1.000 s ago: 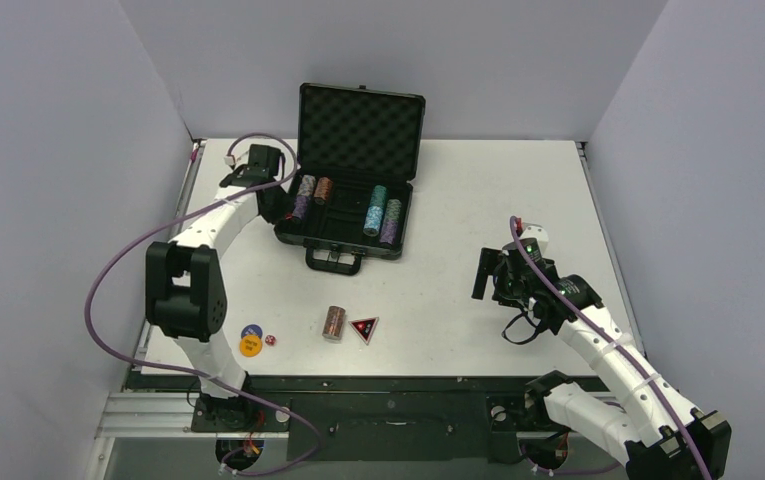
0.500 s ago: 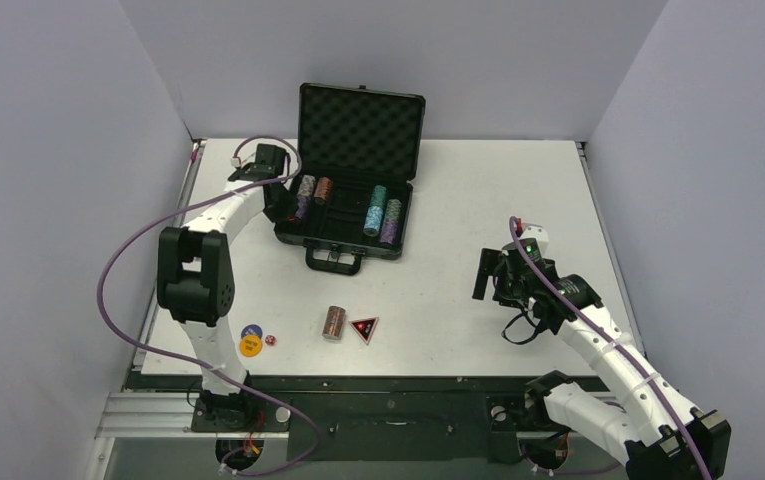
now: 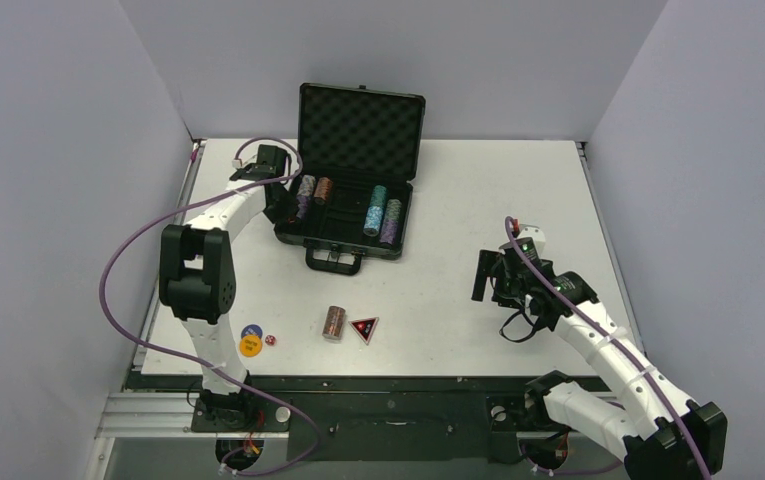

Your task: Pack up texas hold em set

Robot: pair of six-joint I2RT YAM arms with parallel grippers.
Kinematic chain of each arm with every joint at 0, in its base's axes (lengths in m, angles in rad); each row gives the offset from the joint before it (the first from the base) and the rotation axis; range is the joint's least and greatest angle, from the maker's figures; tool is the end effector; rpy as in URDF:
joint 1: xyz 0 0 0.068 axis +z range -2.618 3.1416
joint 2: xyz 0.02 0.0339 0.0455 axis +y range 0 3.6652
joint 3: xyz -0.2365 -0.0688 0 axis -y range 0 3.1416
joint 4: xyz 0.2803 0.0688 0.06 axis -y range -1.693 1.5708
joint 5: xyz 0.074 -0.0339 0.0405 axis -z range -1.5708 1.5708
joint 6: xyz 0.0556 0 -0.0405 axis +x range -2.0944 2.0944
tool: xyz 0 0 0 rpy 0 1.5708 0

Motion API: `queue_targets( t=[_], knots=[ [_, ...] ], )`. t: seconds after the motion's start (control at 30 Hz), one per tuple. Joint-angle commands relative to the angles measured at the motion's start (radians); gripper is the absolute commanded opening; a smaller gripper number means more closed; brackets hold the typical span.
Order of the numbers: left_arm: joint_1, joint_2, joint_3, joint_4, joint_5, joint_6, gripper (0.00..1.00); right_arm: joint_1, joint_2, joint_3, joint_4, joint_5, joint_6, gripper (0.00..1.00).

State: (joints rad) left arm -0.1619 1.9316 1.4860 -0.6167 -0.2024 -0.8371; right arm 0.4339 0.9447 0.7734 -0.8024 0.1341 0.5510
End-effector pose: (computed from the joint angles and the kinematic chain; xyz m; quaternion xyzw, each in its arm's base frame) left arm 0.4408 -0.0607 0.1559 -0.3429 0.9001 -0.0340 0.2665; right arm 0.2213 0.0943 0.2097 0.0755 0.9508 0.0823 0.2889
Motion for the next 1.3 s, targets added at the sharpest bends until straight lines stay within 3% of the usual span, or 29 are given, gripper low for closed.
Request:
queue_targets(
  t=[0.0,0.47,0.83,1.27],
  knots=[
    [0.006,0.026,0.059,0.002,-0.010,-0.015,0.00,0.006,0.010,0.012,0.010,0.004,-0.016,0.95],
    [0.007,0.058,0.088,-0.002,-0.034,0.007,0.05,0.008,0.017,0.012,0.010,0.011,-0.011,0.95],
    [0.007,0.057,0.092,-0.003,-0.057,0.033,0.38,0.008,0.019,0.012,0.007,0.024,-0.008,0.95],
    [0.008,-0.031,0.098,0.005,-0.053,0.059,0.45,0.008,0.011,0.010,0.006,0.033,-0.004,0.95]
  ],
)
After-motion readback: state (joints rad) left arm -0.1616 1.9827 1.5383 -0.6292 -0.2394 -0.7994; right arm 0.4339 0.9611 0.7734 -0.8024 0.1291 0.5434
